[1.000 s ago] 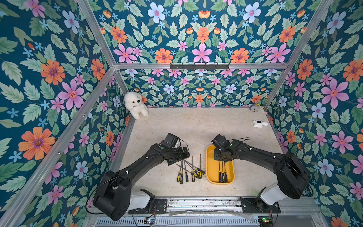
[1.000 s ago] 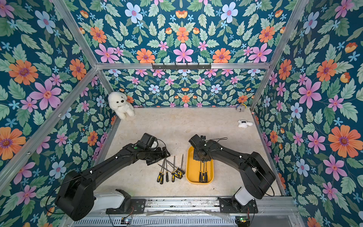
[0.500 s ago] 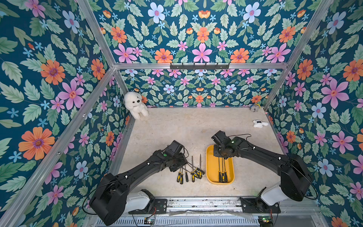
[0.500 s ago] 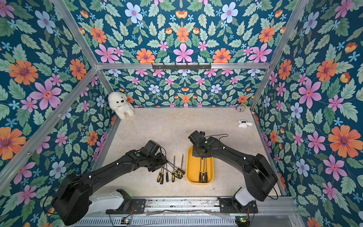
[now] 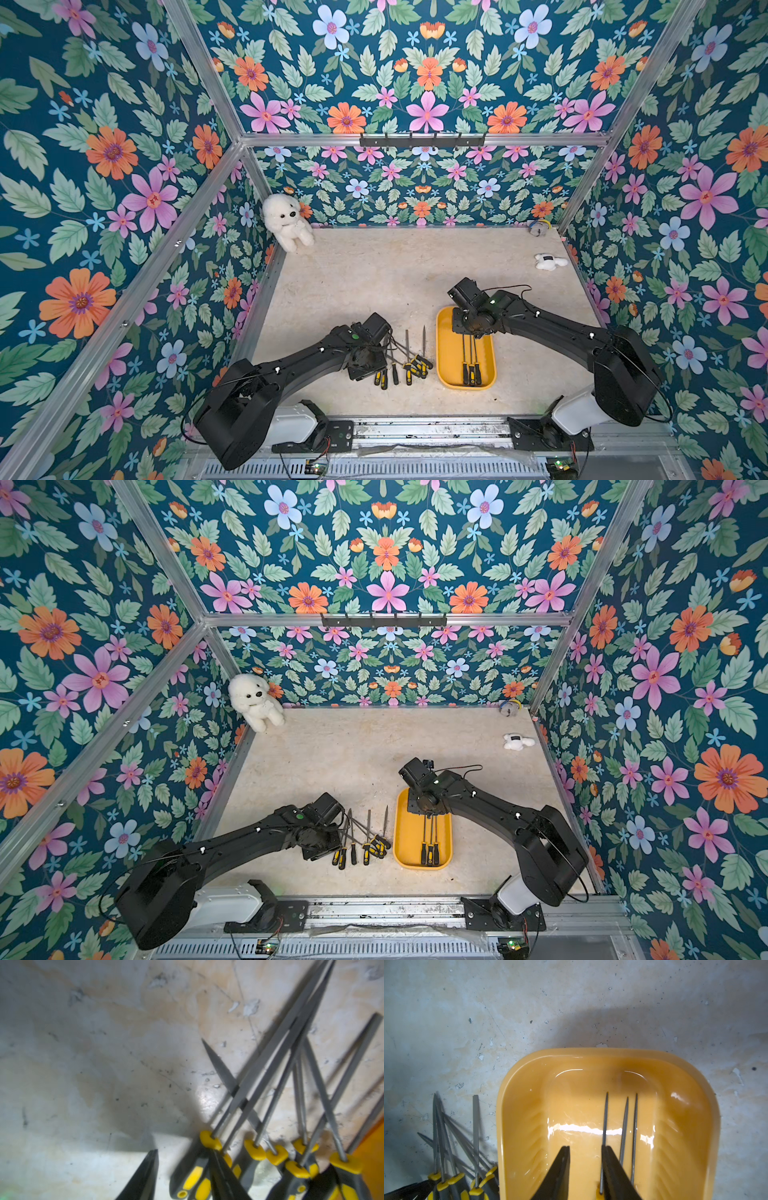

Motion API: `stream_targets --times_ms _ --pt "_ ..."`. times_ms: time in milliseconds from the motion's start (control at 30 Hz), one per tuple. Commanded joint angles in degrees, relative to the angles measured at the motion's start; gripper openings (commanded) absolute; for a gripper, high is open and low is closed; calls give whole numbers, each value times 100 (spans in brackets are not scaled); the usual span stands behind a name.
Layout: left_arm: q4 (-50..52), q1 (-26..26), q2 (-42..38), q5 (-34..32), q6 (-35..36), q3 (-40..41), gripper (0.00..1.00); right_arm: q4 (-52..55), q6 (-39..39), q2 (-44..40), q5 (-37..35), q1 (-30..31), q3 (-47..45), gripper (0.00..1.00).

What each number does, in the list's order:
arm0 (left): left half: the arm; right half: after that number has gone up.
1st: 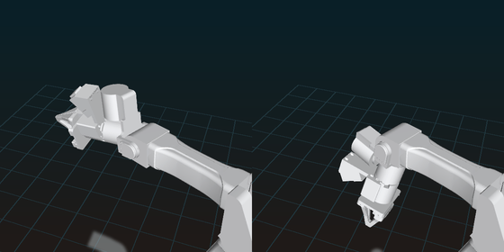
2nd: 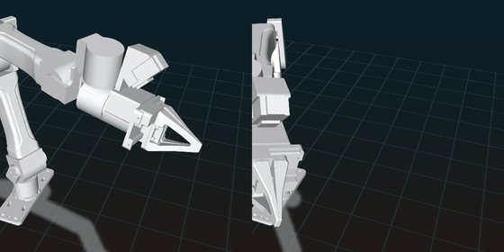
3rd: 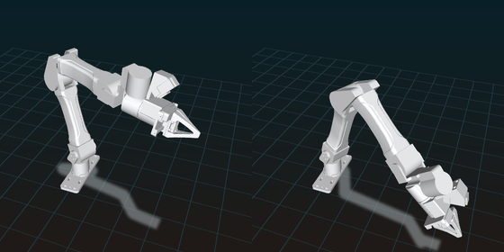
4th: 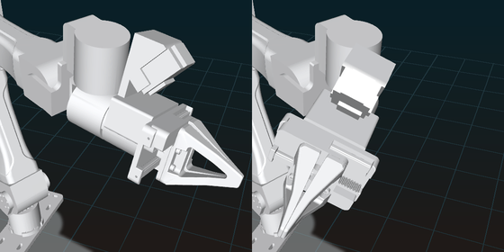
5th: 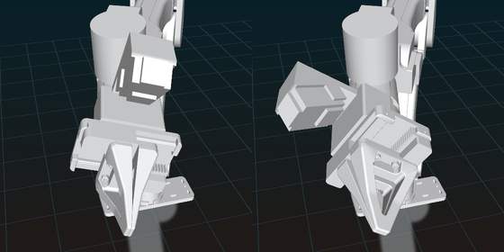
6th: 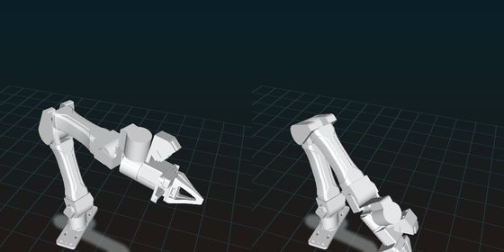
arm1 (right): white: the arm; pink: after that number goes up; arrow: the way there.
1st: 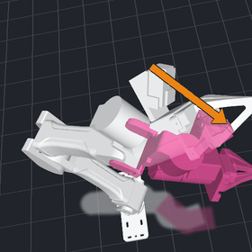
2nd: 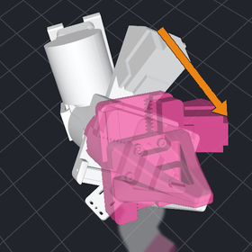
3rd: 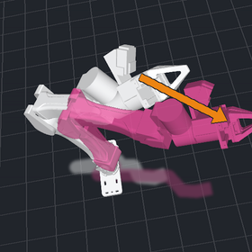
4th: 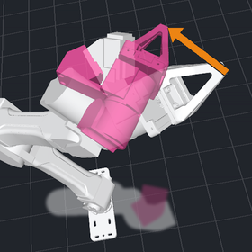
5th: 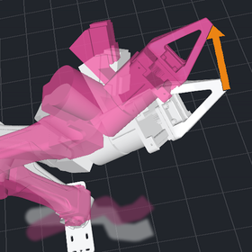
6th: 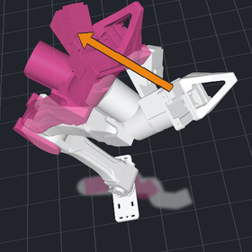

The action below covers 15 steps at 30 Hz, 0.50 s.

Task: Put the file tool into the storage box
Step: Pick up the file tool from the center of the board.

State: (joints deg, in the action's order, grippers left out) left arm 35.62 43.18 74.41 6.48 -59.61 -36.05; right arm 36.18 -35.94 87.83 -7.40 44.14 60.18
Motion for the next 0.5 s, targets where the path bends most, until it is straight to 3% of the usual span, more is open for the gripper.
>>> stream_targets --times_ms 0,467 --pt "30 7 112 -138 222 -6 44 -6 9 -12 28 6 -11 31" --pt "68 126 14 168 328 -42 43 -60 -34 71 81 7 20 31"
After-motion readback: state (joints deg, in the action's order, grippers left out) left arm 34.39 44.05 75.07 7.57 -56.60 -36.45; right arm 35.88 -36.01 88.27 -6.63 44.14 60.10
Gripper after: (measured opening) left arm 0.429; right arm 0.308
